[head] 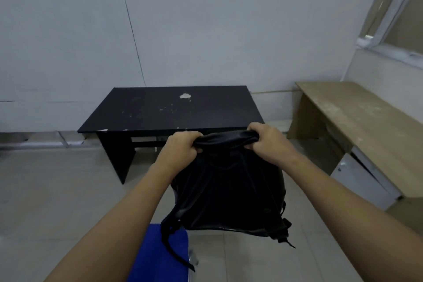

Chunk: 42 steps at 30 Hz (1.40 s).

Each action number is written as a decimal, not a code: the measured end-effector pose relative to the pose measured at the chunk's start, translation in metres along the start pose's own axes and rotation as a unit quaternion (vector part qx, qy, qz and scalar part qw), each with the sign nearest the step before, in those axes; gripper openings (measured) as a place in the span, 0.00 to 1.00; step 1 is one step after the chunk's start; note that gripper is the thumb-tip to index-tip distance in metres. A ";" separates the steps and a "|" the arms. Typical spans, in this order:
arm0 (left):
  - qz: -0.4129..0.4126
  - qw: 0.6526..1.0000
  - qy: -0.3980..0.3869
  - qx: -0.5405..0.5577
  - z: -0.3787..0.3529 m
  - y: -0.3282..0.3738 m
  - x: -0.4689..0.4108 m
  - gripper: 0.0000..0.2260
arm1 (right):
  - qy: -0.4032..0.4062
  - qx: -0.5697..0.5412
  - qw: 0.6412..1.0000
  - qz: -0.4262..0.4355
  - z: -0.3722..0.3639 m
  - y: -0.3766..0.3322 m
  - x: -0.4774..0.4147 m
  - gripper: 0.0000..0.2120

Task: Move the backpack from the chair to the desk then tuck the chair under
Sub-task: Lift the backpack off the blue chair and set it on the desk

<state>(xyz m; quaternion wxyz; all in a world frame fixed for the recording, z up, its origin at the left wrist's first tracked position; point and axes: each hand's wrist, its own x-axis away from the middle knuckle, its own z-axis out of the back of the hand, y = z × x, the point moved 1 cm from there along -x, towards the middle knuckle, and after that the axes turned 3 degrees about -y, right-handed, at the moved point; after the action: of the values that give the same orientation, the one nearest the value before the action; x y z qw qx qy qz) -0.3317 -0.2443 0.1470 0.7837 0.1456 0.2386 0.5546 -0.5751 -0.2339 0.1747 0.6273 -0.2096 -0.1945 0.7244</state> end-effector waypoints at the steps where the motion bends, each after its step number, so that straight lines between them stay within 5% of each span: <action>1: -0.004 1.000 0.009 -0.001 0.001 0.009 -0.015 0.11 | 0.006 0.006 1.000 0.004 0.010 0.006 -0.011 0.07; 27: -0.052 0.997 0.049 -0.003 -0.019 -0.032 -0.472 0.09 | 0.104 0.055 0.993 -0.004 0.115 0.117 -0.437 0.07; 34: -0.009 0.997 0.061 -0.041 -0.036 -0.062 -0.607 0.04 | 0.086 -0.015 0.996 0.031 0.122 0.155 -0.611 0.10; 42: 0.094 0.990 0.090 -0.048 -0.042 -0.110 -0.718 0.07 | 0.023 0.036 0.993 0.114 0.121 0.145 -0.804 0.17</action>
<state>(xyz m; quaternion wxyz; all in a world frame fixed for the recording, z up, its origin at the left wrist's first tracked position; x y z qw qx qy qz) -0.4610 -0.9575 0.2102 0.7092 0.0789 0.2668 0.6477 -0.6608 -1.0522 0.2451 0.5525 -0.2241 -0.1286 0.7925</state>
